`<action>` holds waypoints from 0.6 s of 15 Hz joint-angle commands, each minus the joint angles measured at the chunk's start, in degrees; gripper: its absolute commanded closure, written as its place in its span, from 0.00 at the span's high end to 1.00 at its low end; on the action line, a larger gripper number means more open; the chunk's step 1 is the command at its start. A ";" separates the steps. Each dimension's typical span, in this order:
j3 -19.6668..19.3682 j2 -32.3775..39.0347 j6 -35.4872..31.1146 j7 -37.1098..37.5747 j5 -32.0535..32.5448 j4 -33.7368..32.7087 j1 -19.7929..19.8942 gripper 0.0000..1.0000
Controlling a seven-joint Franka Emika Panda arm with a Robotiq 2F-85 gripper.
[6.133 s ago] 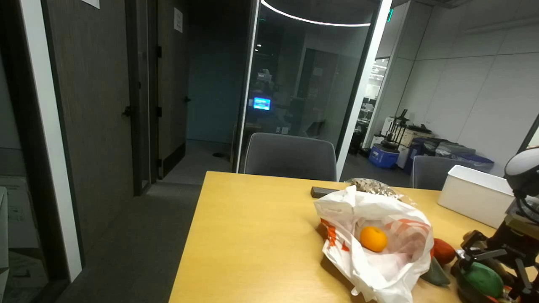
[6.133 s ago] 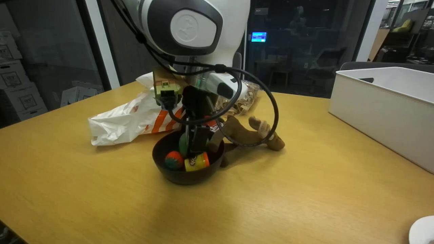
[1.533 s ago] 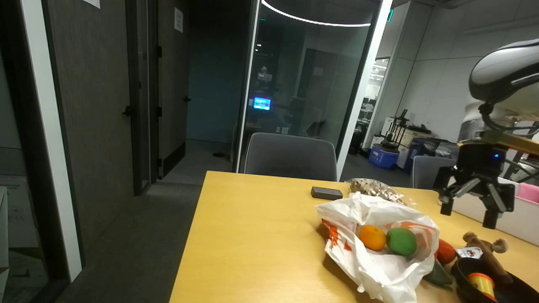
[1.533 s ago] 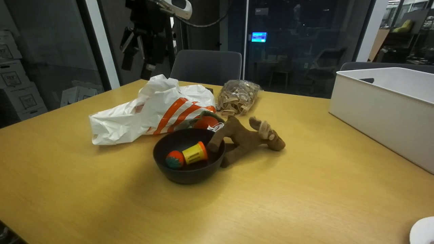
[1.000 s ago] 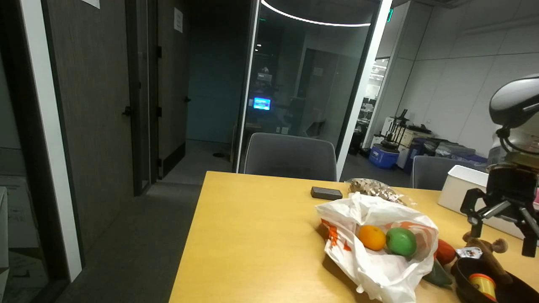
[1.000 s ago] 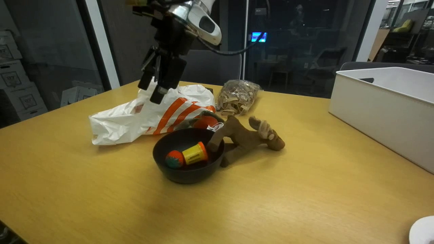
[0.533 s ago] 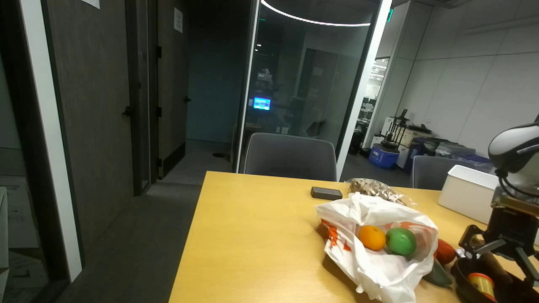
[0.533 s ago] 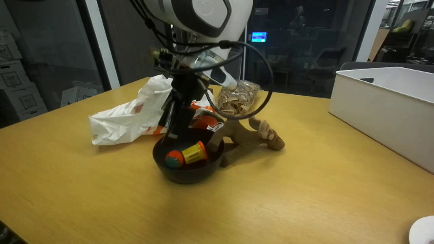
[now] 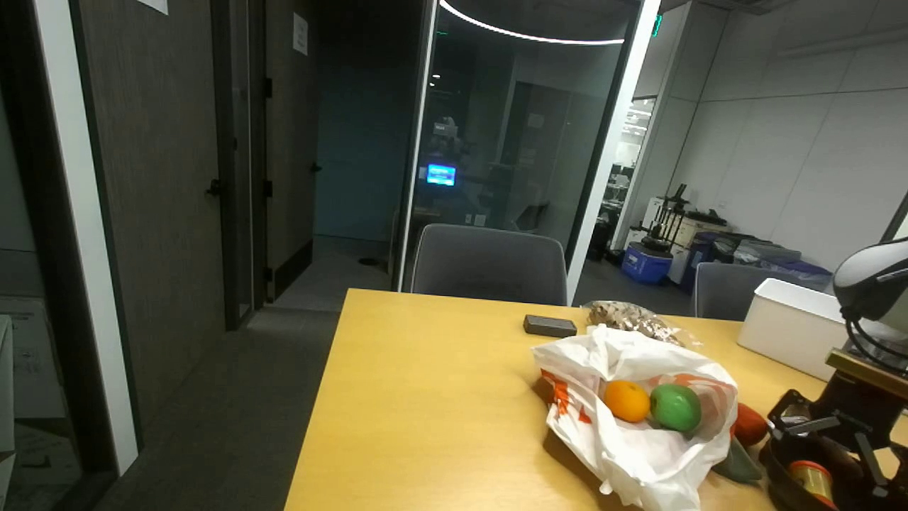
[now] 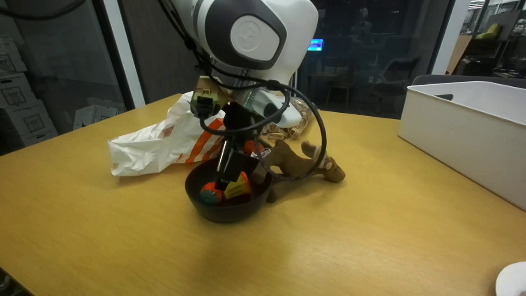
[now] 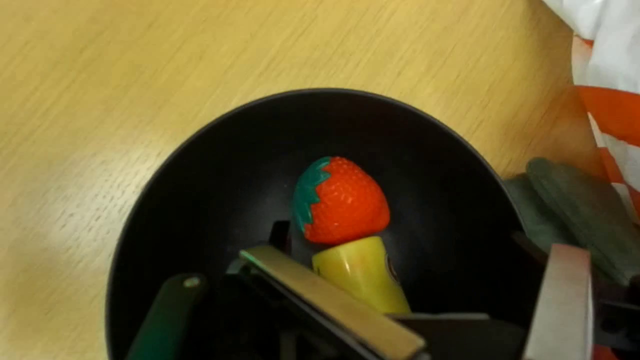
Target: Put the orange, the apple, the yellow container and the strawberry in the plastic
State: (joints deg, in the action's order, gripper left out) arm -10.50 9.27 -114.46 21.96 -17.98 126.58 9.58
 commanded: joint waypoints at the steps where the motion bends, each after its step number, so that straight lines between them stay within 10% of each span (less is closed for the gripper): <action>1: 0.01 0.85 -4.09 2.96 -0.77 0.84 -0.43 1.00; 9: 0.20 0.99 -8.72 4.31 -0.65 1.74 -0.81 0.36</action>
State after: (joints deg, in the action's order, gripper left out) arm -10.34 11.33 -121.10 25.11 -18.04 127.38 9.25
